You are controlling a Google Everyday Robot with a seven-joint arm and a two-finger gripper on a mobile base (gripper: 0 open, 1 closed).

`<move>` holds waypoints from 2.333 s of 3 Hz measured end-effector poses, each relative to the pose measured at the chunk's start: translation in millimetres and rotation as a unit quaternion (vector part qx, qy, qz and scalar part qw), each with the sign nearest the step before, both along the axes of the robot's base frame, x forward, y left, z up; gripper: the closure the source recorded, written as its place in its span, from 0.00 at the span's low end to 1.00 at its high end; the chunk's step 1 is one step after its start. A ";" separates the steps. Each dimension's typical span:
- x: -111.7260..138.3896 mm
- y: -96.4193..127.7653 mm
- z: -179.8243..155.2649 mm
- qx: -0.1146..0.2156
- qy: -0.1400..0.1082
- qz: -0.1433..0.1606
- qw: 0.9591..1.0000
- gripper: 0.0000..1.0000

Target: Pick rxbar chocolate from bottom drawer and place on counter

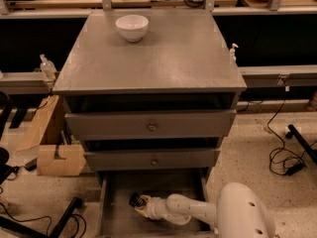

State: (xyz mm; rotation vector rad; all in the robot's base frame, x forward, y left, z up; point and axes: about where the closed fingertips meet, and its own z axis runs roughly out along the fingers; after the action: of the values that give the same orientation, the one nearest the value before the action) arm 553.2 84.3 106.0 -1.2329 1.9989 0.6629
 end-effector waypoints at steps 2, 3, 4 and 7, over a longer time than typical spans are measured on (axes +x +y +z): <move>-0.1 0.1 0.1 0.000 0.000 0.000 1.000 1.00; -0.1 0.1 0.3 0.000 0.000 0.000 1.000 1.00; -0.1 0.1 0.4 0.000 0.000 0.000 1.000 1.00; -0.2 0.3 0.4 0.000 0.000 0.000 1.000 1.00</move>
Offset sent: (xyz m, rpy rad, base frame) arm -0.0677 -0.1037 0.3231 0.1350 -0.0510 0.3767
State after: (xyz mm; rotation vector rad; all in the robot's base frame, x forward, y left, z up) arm 553.0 84.6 106.5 -1.2333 1.9988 0.6635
